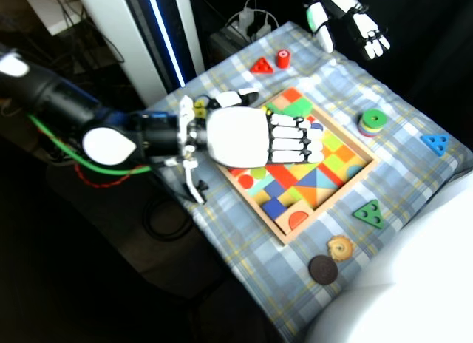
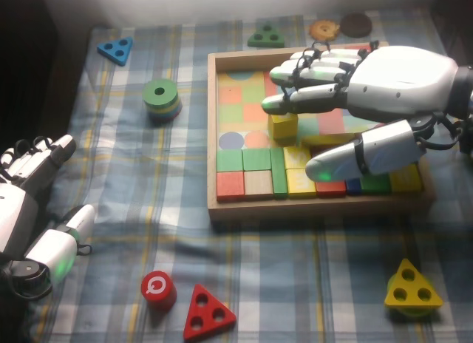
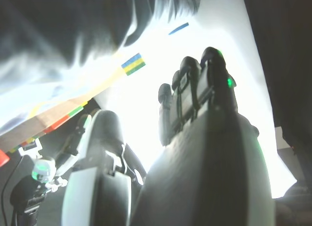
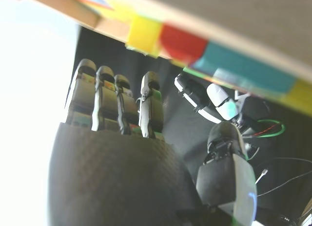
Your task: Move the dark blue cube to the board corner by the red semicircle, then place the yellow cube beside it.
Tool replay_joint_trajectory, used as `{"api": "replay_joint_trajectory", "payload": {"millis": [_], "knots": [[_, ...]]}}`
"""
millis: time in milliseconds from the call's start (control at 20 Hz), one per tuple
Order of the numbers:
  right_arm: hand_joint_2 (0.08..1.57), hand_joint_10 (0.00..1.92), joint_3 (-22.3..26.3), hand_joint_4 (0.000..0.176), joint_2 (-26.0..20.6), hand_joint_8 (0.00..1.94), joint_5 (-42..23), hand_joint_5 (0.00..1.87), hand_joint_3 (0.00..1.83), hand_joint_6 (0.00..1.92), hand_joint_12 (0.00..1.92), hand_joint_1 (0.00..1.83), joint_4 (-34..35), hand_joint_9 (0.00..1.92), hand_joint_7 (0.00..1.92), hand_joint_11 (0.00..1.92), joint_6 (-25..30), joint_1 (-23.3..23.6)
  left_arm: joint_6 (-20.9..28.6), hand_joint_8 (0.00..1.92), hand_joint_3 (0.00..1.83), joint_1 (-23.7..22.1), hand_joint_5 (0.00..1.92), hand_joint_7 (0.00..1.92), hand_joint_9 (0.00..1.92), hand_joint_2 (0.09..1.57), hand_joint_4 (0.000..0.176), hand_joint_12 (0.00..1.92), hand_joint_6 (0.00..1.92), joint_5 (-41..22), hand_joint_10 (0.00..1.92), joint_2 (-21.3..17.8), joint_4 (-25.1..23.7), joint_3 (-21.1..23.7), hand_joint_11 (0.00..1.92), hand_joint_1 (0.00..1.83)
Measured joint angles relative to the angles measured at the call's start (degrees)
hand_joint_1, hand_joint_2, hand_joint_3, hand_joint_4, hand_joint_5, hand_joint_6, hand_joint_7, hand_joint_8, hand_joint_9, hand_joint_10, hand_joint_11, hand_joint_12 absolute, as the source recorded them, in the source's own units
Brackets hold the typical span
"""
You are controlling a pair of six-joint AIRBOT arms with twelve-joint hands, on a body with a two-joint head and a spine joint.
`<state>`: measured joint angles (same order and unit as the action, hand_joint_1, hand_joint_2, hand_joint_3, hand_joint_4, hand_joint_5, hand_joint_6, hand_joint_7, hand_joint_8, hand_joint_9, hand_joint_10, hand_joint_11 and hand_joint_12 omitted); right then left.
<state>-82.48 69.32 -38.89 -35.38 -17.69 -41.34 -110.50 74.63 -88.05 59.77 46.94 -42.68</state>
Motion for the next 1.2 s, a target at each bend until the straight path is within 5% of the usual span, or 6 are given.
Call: {"api": "replay_joint_trajectory", "payload": {"millis": [450, 600, 750, 900, 1100, 1200], "knots": [[1.02, 0.0, -1.33, 0.0, 0.42, 0.0, 2.54, 0.34, 0.0, 0.01, 0.0, 0.0, -2.51, 0.0, 0.0, 0.0, 0.9, 0.13, 1.25, 0.0, 0.0, -0.02, 0.3, 0.16, 0.15, 1.41, 0.0, 0.0, 0.0, -0.02, 0.0, 0.02, -0.57, -0.31, 0.0, 0.69], [1.03, 0.0, -0.87, 0.053, -1.14, 0.0, 3.85, 0.3, 0.0, 0.0, 0.0, 0.0, -3.19, 0.0, 0.0, 0.0, 0.98, 0.48, 1.27, 0.0, 0.0, 0.0, 0.28, 0.15, 0.13, 1.42, 0.01, 0.0, 0.01, 0.02, 0.01, 0.02, -0.61, -0.31, 0.0, 0.64], [1.03, 0.0, 0.0, 0.023, -3.56, 0.0, 5.29, 0.3, 0.0, 0.01, 0.0, 0.0, -3.82, 0.0, 0.0, 0.0, 0.98, 0.48, 1.27, 0.01, 0.0, 0.0, 0.31, 0.18, 0.16, 1.41, 0.0, 0.0, 0.01, 0.09, 0.02, 0.02, -0.63, -0.31, 0.0, 0.71], [1.02, 0.0, 0.37, 0.038, -5.44, 0.0, 6.54, 0.3, 0.0, 0.0, 0.0, 0.0, -4.31, 0.0, 0.0, 0.0, 0.98, 0.48, 1.27, 0.01, 0.0, 0.0, 0.32, 0.18, 0.15, 1.4, 0.0, 0.0, 0.01, 0.17, 0.01, 0.02, -0.59, -0.31, 0.0, 0.73], [0.99, 0.0, 0.31, 0.144, -6.84, 0.0, 8.28, 0.25, 0.0, 0.0, 0.0, 0.0, -4.31, 0.0, 0.0, 0.0, 0.48, 0.57, 1.27, 0.01, 0.0, 0.0, 0.33, 0.19, 0.16, 1.39, 0.0, 0.0, 0.01, 0.2, 0.02, 0.02, -0.61, -0.31, 0.0, 0.78], [0.99, 0.0, -0.17, 0.145, -6.82, 0.0, 9.62, 0.26, 0.0, 0.01, 0.0, 0.0, -4.5, 0.0, 0.0, 0.0, -0.74, 1.18, 1.25, 0.0, 0.0, 0.0, 0.32, 0.18, 0.17, 1.4, 0.0, 0.0, 0.0, 0.22, 0.02, 0.02, -0.59, -0.31, 0.0, 0.72]]}}
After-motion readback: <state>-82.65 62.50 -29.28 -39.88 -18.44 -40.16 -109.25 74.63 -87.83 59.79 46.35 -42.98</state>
